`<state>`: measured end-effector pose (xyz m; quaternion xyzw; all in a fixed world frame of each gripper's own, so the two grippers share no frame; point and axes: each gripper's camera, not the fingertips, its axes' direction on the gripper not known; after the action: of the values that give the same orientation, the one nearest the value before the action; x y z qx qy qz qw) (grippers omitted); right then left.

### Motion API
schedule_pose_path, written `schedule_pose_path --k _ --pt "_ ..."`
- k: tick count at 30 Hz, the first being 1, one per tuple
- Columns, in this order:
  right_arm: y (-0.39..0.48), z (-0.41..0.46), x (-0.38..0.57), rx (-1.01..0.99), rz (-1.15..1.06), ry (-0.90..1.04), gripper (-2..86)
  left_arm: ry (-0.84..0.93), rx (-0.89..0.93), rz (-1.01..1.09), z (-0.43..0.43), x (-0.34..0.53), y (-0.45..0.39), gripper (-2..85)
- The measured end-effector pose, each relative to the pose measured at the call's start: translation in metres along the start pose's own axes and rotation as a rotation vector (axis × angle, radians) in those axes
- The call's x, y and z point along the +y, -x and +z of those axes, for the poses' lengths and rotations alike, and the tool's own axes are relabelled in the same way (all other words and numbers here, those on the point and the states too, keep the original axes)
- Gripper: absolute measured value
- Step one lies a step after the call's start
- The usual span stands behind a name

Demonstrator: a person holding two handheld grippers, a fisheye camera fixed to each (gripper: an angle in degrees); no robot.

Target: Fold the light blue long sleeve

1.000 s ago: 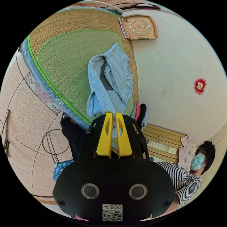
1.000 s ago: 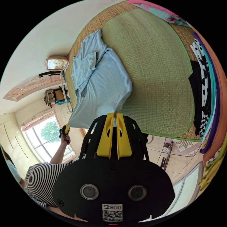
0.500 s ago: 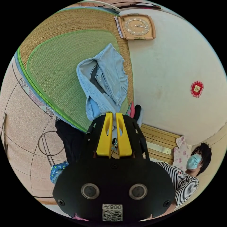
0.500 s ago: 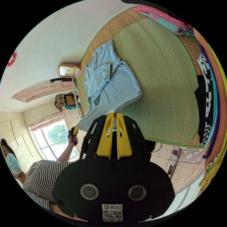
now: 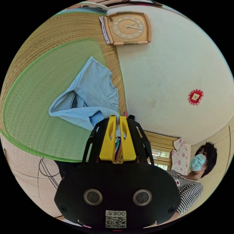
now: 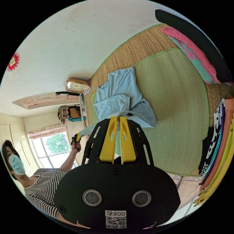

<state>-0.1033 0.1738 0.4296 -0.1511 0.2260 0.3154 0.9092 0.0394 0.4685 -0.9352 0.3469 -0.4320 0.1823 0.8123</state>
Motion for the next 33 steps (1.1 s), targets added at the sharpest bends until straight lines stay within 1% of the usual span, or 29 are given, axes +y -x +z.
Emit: schedule_pose_path --k 5,14,18,22,25,27,29,33 --pt "0.034 0.005 -0.053 0.014 -0.017 -0.001 1.8 0.015 -0.005 0.014 0.012 -0.07 -0.024 2.8" --pt "0.075 0.019 -0.159 0.063 -0.049 0.051 1.9 -0.026 -0.022 0.007 0.041 -0.18 -0.056 2.9" --pt "0.08 0.041 -0.212 0.079 -0.044 0.102 2.0 -0.062 -0.067 -0.037 0.065 -0.231 -0.059 3.0" --pt "0.079 0.063 -0.252 0.088 -0.024 0.141 2.1 -0.078 -0.151 -0.071 0.092 -0.276 -0.058 3.3" --pt "0.075 0.081 -0.277 0.058 0.0 0.166 2.2 -0.102 -0.177 -0.102 0.105 -0.296 -0.055 3.5" --pt "0.072 0.088 -0.289 0.021 0.023 0.155 2.2 -0.111 -0.173 -0.119 0.11 -0.304 -0.053 3.5" --pt "0.073 0.088 -0.292 -0.023 0.029 0.106 2.1 -0.159 -0.151 -0.124 0.11 -0.308 -0.054 3.4" --pt "0.081 0.086 -0.29 -0.067 0.001 0.031 1.8 -0.275 -0.015 -0.083 0.106 -0.306 -0.063 2.5"
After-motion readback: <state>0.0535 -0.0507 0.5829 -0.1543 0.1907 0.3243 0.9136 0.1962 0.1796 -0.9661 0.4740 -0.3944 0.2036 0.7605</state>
